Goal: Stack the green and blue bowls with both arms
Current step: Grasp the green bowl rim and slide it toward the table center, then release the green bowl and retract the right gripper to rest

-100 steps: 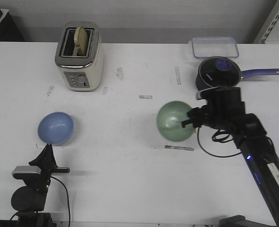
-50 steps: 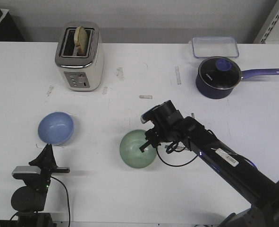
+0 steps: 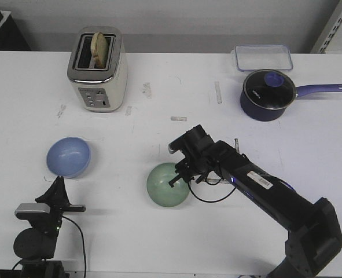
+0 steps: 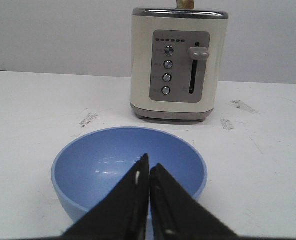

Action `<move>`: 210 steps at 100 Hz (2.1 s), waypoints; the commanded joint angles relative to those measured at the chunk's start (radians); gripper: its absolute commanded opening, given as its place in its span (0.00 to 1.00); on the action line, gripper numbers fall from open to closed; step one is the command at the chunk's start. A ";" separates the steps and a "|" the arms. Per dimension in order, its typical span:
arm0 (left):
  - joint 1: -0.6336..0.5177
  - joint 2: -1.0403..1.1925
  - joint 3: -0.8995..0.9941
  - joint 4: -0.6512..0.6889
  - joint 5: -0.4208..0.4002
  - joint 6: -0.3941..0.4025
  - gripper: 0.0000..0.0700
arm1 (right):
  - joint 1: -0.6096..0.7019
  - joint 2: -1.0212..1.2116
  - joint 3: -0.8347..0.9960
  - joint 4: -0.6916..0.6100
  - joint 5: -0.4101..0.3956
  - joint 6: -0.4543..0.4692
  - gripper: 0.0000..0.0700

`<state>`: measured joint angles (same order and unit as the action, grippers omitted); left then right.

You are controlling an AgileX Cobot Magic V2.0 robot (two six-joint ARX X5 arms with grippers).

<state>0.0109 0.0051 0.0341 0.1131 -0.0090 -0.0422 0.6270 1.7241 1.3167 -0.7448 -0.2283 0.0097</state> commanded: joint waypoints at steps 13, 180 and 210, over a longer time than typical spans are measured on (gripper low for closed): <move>0.002 -0.002 -0.021 0.016 0.001 0.004 0.00 | 0.008 0.021 0.006 0.000 -0.019 -0.011 0.29; 0.002 0.000 0.069 0.013 0.002 -0.166 0.00 | -0.471 -1.196 -0.728 0.294 0.237 -0.014 0.00; 0.002 0.154 0.470 -0.264 0.036 -0.155 0.00 | -0.471 -1.199 -0.728 0.323 0.237 -0.014 0.00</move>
<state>0.0109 0.1066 0.3862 -0.0803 0.0078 -0.1982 0.1551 0.5213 0.5793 -0.4370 0.0051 0.0029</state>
